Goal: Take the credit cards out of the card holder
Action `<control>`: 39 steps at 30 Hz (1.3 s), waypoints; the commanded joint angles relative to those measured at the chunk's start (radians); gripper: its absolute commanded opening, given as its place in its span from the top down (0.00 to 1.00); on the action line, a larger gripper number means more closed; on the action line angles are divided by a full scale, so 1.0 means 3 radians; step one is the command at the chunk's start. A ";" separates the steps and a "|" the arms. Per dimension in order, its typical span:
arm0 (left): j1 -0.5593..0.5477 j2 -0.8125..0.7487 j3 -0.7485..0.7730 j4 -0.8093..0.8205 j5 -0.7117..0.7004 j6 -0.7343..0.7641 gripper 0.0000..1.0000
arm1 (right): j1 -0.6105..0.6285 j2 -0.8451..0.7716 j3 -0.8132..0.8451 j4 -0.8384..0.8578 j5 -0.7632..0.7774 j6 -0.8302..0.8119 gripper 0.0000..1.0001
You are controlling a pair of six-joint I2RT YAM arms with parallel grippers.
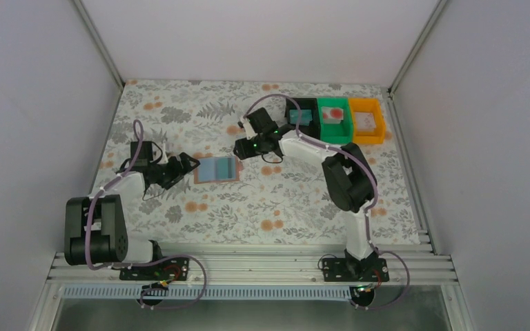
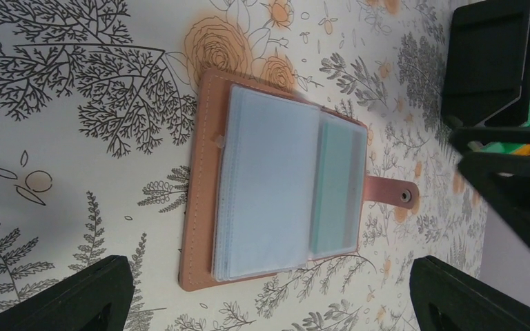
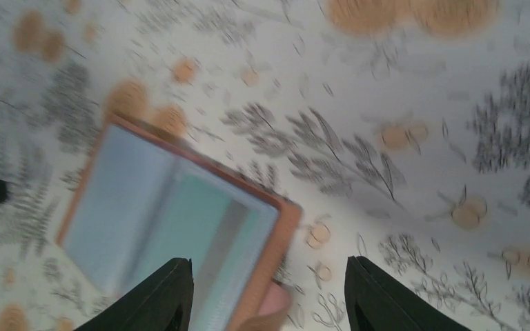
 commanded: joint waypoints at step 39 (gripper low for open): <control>-0.0193 0.0681 -0.0129 0.0482 0.0036 -0.0099 0.03 | 0.0022 0.0639 0.0559 -0.1121 -0.0267 -0.0020 0.41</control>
